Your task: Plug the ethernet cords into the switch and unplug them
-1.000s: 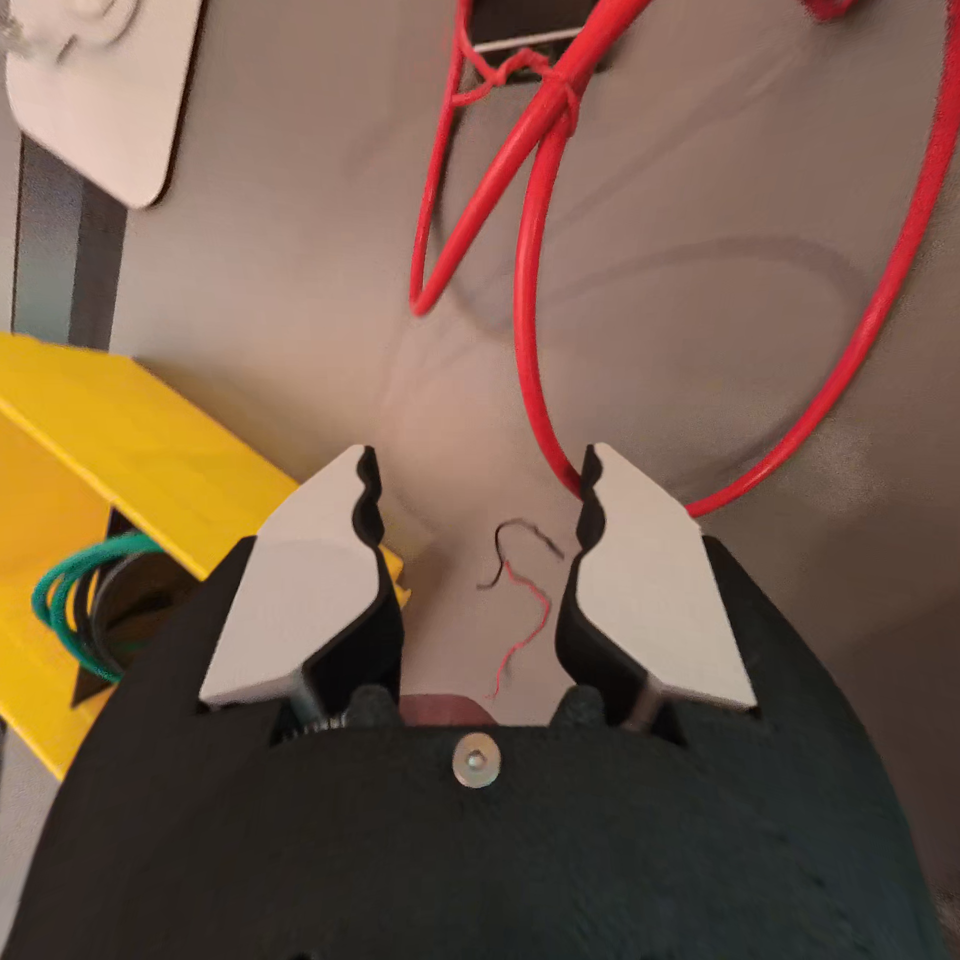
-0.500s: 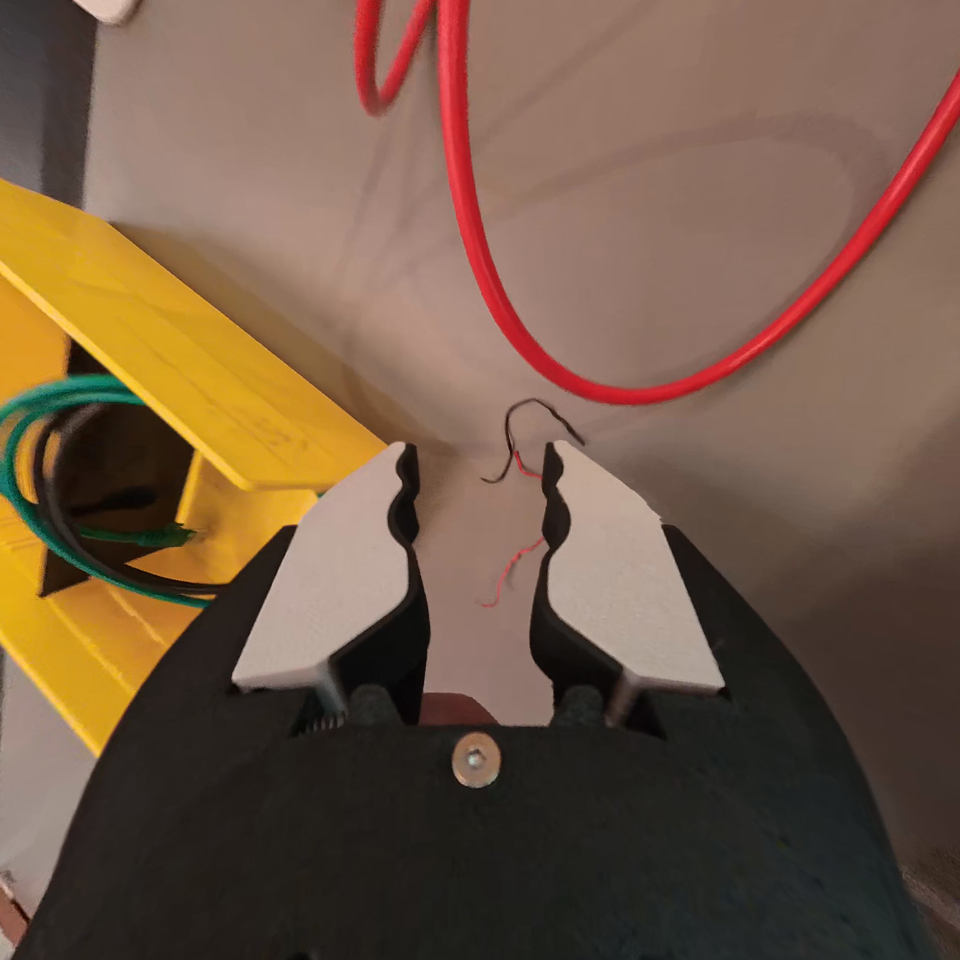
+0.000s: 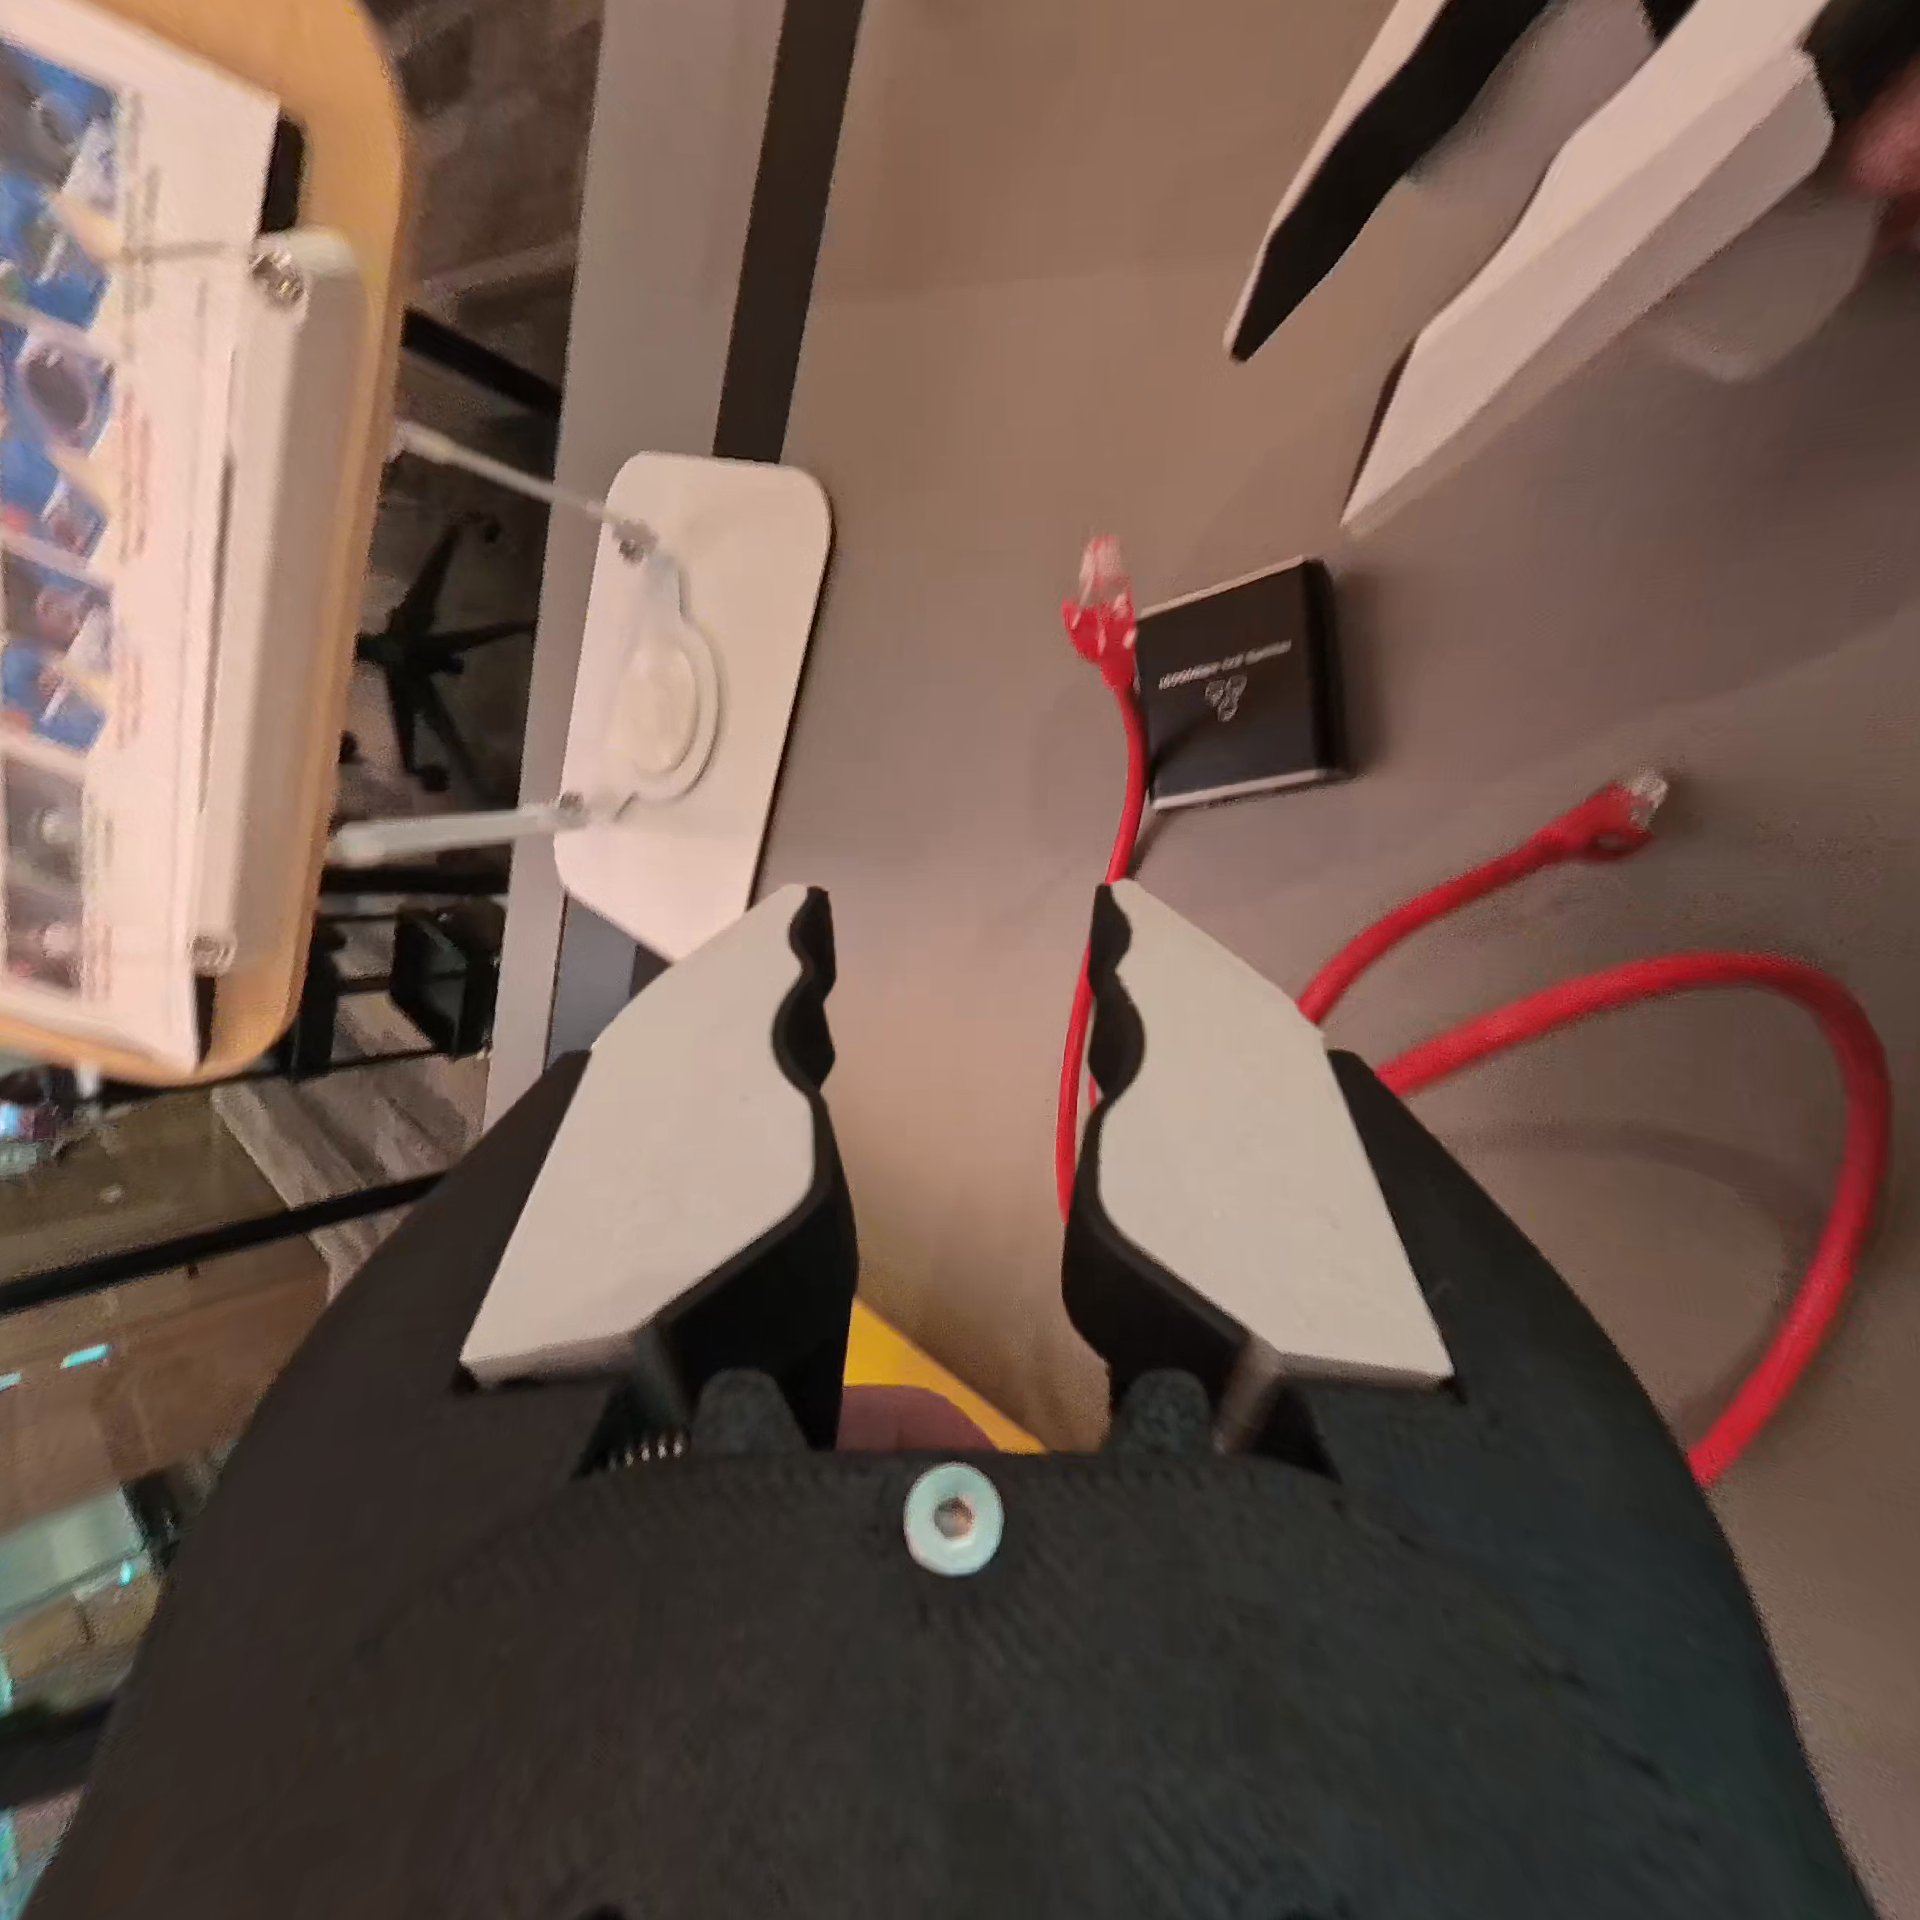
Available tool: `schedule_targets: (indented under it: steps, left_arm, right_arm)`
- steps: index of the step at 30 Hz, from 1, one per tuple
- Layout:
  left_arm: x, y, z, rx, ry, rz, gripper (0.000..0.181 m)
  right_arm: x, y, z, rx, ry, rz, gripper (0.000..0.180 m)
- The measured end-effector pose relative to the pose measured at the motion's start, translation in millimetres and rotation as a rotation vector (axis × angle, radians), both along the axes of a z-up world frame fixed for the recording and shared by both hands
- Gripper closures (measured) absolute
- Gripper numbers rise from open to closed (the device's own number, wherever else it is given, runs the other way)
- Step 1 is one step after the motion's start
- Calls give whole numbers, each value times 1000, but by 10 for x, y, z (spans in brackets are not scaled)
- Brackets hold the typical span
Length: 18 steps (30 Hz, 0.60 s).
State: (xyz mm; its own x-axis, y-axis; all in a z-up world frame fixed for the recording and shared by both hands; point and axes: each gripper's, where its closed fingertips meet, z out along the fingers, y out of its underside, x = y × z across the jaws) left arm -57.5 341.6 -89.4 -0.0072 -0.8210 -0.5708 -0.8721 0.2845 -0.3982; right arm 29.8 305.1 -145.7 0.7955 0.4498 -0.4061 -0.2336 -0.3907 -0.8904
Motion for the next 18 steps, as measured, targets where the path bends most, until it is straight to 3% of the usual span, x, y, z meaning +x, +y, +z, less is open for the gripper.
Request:
schedule_targets:
  steps: [1,7,12,18]
  left_arm:
    - [108,3,-53,-17,8,-24,133]
    - [575,-4,-459,-88,78,-107,133]
    - [659,51,-607,-132,89,-87,164]
    - [570,41,-294,-21,24,-57,165]
  right_arm:
    - [0,0,-1,-1,2,1,114]
    - [15,7,4,-6,22,4,114]
    - [20,7,8,-7,30,6,114]
    - [28,11,13,-7,34,5,114]
